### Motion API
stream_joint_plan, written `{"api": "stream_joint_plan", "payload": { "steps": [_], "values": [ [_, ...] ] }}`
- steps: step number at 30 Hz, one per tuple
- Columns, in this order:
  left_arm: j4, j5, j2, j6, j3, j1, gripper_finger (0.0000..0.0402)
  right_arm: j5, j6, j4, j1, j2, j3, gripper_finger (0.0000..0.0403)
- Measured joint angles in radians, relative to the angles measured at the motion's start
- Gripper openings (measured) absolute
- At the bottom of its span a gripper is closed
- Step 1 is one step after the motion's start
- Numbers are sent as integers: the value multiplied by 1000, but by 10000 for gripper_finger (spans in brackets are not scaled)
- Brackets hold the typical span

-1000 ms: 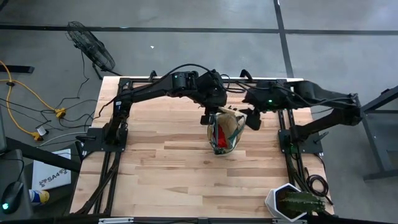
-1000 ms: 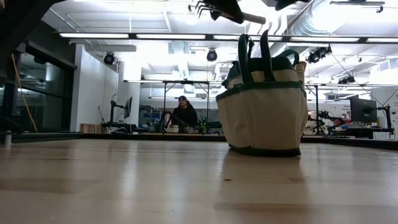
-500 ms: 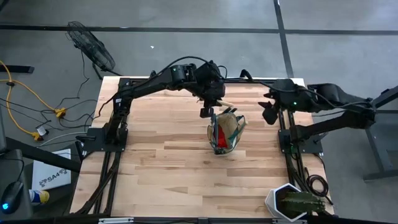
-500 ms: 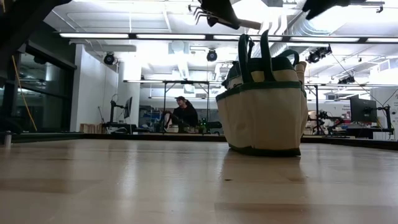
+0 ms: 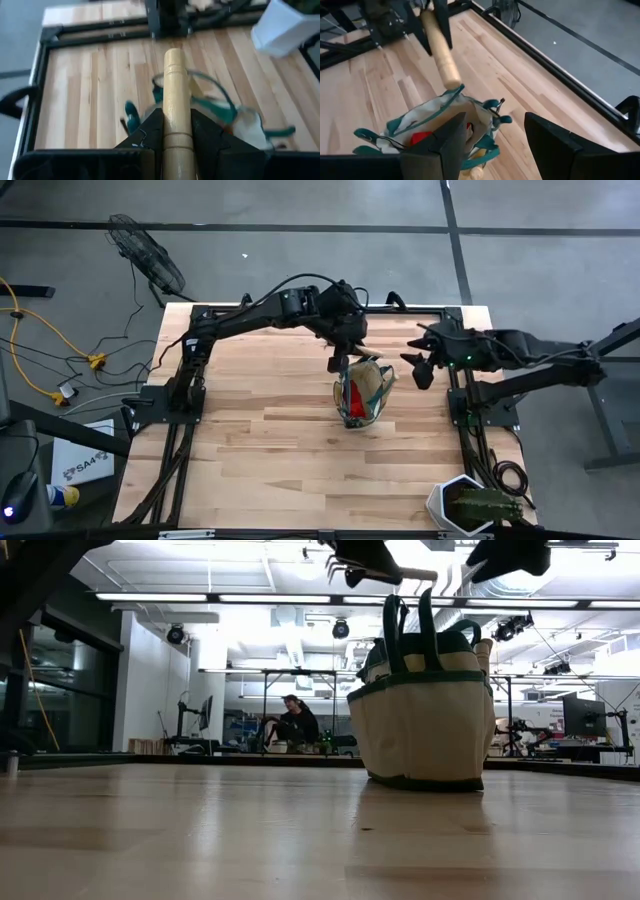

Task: Pick & Place Garden tools in Gardening bag
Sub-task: Put the brown hand rake into the white gardening bag

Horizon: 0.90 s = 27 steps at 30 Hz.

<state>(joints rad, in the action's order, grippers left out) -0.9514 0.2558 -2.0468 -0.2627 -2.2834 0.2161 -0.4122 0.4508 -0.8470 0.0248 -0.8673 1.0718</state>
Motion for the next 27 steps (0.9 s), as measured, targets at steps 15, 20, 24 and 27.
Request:
{"api": "stream_joint_plan", "payload": {
  "steps": [15, 20, 24, 27],
  "values": [
    [445, 103, 0, 154, 56, 0, 61, -16, 27, 162, 84, 2, -111, 192],
    [679, 134, 0, 256, 56, 0, 61, -120, -72, 319, 96, 2, -111, 192],
    [872, 181, 0, 352, 56, 0, 61, -154, -190, 483, 96, -2, -111, 192],
    [978, 204, 0, 421, 56, 0, 61, -158, -275, 588, 95, -4, -111, 192]
  ]
}}
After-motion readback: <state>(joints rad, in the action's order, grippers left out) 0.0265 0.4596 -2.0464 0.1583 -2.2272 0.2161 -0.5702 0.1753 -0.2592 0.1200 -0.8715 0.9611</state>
